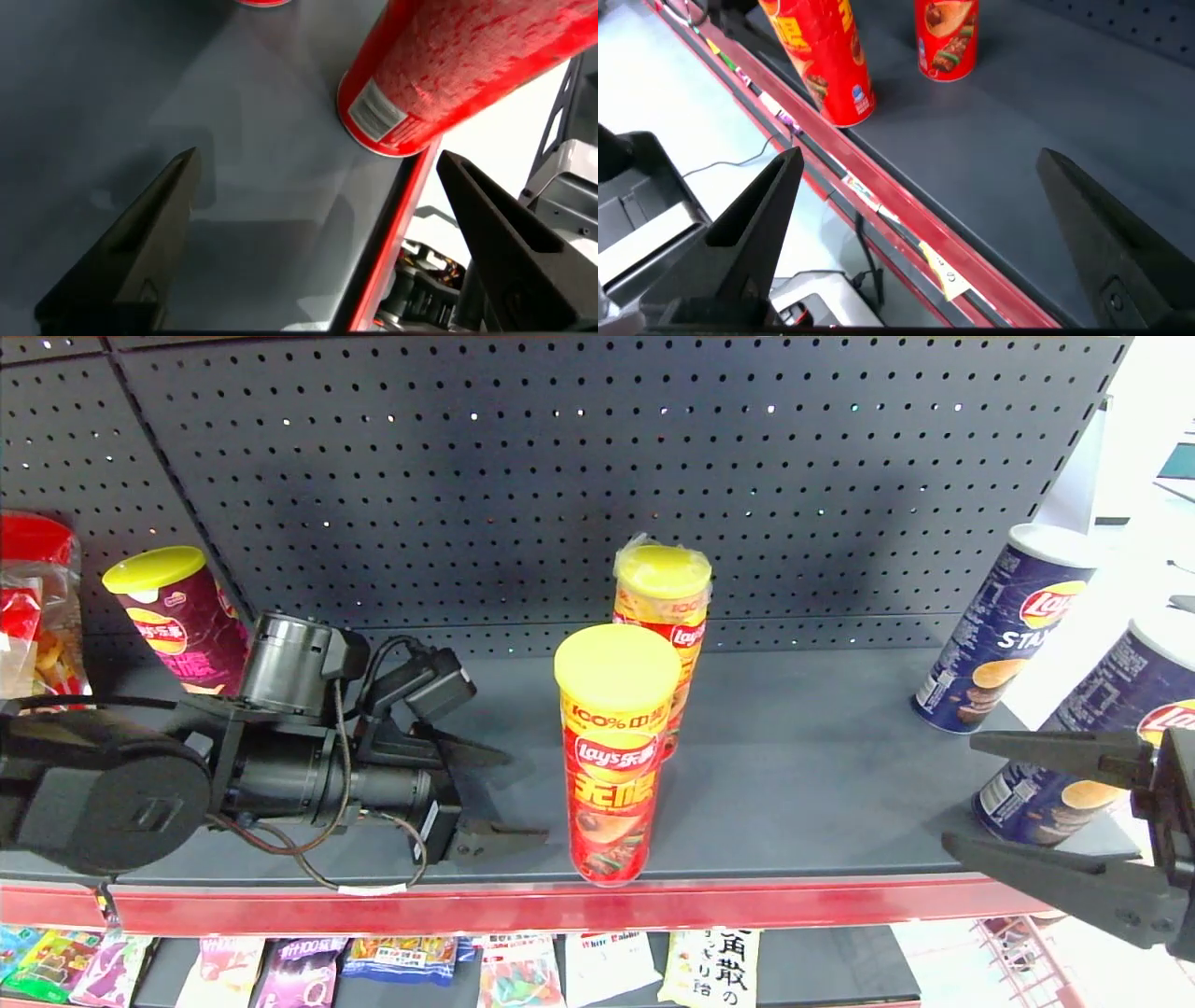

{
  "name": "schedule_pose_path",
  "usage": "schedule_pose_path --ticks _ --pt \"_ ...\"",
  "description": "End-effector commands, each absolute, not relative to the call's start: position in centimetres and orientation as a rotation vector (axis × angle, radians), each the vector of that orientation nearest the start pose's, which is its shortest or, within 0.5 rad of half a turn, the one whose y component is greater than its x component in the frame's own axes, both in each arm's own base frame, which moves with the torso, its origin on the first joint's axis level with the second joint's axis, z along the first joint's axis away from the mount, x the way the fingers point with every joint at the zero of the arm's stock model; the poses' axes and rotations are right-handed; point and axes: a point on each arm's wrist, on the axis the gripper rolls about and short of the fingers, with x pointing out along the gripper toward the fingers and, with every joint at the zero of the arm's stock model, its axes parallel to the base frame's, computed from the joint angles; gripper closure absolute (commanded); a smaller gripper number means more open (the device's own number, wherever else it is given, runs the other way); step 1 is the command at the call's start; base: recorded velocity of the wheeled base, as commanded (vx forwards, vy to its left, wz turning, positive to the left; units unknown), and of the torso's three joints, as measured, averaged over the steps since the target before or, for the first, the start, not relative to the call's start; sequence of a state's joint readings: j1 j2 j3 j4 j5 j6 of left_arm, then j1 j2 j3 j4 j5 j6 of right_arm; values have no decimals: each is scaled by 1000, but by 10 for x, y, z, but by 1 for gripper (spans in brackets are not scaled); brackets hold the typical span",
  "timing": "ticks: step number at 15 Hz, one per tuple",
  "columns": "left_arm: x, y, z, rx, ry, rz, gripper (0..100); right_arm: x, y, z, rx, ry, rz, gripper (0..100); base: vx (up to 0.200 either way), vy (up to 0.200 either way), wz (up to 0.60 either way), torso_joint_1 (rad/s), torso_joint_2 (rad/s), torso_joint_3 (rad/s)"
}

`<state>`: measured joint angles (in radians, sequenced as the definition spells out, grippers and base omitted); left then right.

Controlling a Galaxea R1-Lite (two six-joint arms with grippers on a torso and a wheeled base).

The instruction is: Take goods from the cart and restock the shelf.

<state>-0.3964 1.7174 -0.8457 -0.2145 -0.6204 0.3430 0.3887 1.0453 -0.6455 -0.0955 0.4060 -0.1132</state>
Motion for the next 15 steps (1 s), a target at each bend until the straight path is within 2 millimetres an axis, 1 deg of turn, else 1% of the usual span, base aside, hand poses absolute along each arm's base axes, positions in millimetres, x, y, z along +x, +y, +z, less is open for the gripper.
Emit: schedule_pose_path --ticks 1,5,10,15 --pt "266 -131 148 227 517 -1100 0 123 58 232 -102 262 794 0 0 0 0 0 0 0" --pt "274 -136 146 230 517 -1102 0 122 57 232 -102 258 788 0 0 0 0 0 0 0" --pt "283 -143 149 236 498 -1107 0 122 57 232 -102 258 788 0 0 0 0 0 0 0" --pt "282 -150 148 242 496 -1128 0 122 57 235 -102 250 788 0 0 0 0 0 0 0"
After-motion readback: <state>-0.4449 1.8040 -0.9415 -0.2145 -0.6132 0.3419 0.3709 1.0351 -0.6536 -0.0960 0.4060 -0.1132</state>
